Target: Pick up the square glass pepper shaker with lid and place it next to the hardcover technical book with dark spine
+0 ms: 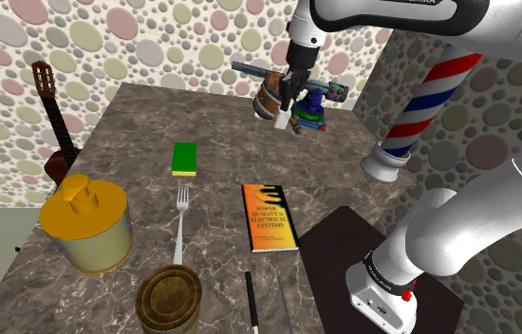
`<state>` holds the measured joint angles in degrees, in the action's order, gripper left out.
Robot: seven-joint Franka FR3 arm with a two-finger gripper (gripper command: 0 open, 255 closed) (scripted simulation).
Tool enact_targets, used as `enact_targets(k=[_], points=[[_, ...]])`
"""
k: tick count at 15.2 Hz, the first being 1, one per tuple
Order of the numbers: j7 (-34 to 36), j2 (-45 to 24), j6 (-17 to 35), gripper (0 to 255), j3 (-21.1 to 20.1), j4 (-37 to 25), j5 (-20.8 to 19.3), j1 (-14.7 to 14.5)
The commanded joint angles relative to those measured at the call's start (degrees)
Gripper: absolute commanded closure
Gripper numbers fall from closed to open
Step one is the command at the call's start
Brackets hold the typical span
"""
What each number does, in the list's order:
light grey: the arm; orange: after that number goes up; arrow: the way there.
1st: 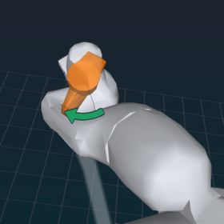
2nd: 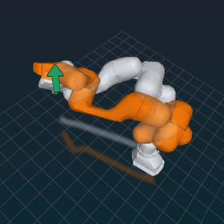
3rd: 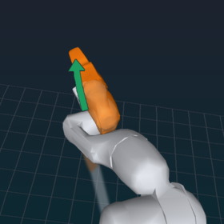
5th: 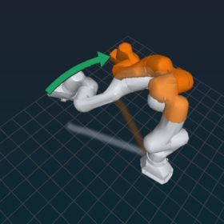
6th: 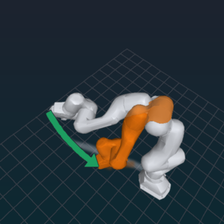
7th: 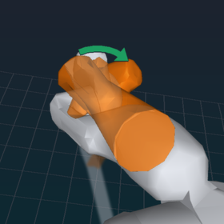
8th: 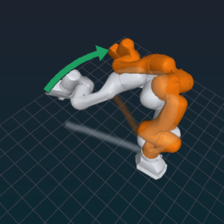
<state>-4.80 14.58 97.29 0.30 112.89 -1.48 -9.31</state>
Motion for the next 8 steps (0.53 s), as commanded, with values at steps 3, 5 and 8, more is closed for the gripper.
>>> enact_targets(k=[3,5,8], points=[[5.51,-0.84,0.11,255,-3.45,-0.62,0.94,-2.20],[8.27,-1.73,0.00,255,-5.18,-1.59,1.34,-3.31],[12.41,-3.51,-0.20,255,-7.75,-3.53,1.78,-4.96]])
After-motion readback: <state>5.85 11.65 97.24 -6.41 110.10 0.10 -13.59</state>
